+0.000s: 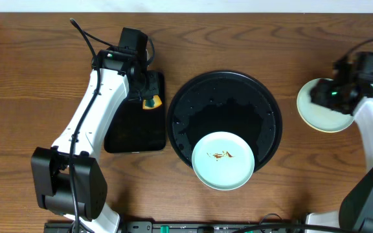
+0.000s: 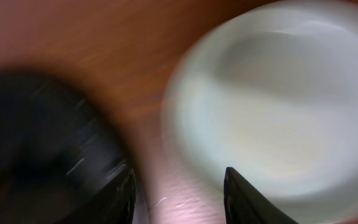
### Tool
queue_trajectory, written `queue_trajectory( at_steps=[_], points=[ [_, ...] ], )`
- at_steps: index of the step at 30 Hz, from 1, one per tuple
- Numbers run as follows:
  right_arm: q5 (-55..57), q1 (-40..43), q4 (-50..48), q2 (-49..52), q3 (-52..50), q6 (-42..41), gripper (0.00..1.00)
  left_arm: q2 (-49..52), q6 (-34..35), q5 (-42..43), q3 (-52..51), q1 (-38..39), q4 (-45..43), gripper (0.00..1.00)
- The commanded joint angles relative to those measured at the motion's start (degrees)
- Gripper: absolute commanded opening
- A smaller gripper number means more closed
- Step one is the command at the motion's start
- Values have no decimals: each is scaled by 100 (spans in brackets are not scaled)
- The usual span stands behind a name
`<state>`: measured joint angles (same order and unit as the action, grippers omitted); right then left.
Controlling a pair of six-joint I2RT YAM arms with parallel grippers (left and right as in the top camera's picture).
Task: Clean dirty plates on tray and stack at the side
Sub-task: 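Move the right gripper to the rim of the lower blue plate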
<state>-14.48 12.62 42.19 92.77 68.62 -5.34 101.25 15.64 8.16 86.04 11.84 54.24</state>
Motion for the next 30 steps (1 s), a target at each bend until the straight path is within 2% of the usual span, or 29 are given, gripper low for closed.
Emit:
queue_trajectory(
  at_steps=[1,8,12,21,23,28,30],
  points=[
    [-1104,-577,450,-105,-20,376,43,-101,11,-72,-4,-31,39,8],
    [-662,-1912,1115,-92,-501,323,44,-101,11,-70,-4,-31,42,8],
    [-511,-2435,960,-92,-966,59,41,-101,11,-70,-4,-31,39,7],
    [455,-2922,90,-92,-2035,-949,26,-101,11,-70,-4,-31,59,7],
    [450,-2920,-48,-92,-2159,-946,22,-101,11,-70,-4,-31,59,7],
    [437,-2920,-199,-94,-2238,-942,3,-101,11,-70,-4,-31,59,8],
    [437,-2920,-341,-94,-2229,-944,1,-101,11,2,-4,-31,59,7]
  ],
)
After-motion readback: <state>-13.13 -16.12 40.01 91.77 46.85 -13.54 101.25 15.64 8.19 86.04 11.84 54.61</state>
